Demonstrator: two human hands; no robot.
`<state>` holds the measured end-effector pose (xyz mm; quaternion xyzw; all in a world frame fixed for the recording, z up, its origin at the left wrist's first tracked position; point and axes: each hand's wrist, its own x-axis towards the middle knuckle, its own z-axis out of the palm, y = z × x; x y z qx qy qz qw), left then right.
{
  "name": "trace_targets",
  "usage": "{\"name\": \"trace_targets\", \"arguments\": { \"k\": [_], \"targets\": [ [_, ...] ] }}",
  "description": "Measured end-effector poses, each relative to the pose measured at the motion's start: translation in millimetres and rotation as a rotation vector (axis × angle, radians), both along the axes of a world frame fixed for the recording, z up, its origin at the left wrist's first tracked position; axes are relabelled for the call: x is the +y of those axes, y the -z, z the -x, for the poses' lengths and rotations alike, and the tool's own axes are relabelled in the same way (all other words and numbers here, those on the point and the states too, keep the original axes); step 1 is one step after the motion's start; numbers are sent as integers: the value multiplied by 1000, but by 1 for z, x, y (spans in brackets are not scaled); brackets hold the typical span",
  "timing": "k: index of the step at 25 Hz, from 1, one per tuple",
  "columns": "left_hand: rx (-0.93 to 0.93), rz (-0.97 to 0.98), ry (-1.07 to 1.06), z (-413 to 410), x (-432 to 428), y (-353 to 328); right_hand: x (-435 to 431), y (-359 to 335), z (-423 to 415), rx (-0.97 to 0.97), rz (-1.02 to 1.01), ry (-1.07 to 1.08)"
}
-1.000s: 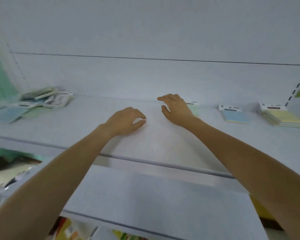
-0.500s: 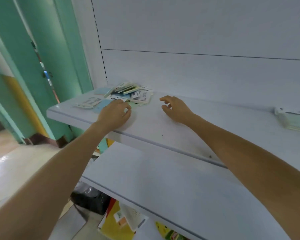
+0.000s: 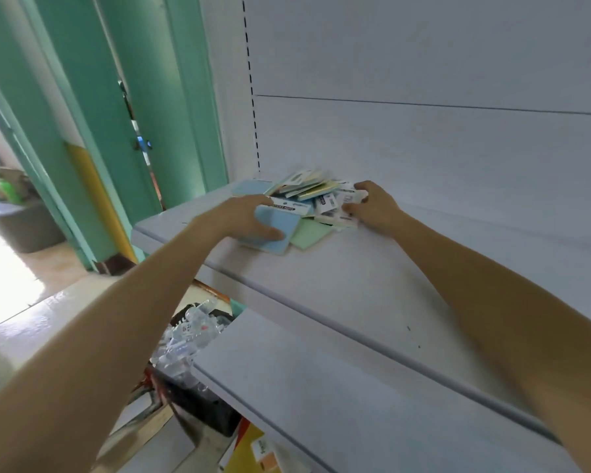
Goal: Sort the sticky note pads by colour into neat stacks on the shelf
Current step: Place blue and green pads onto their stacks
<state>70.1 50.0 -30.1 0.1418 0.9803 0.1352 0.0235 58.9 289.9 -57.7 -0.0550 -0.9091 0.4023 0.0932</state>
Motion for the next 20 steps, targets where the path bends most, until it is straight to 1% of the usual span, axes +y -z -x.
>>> {"name": "trace_targets", "arguments": {
  "k": [1,3,5,7,9,11,15,17,20],
  "targets": [
    [-14,-28,18,2,2,-4,1,-1,4,4,78,13],
    [-47,-147,97,6,6,-12,6,-1,5,18,196,50],
    [-76,-328,165,10,11,-16,14,-3,2,30,245,89],
    [-109,-518,173,16,19,-15,27,-6,-4,49,210,151],
    [-135,-653,153,20,29,-10,44,-4,-12,45,85,242],
    [-113,-729,152,23,42,0,56,0,-17,-33,-75,321],
    [85,-756,55,30,72,18,41,-1,-23,-226,-441,419],
    [121,-763,44,30,83,21,24,-3,-23,-266,-535,417],
    [86,-783,98,28,88,24,12,-3,-20,-265,-618,398]
  ]
}}
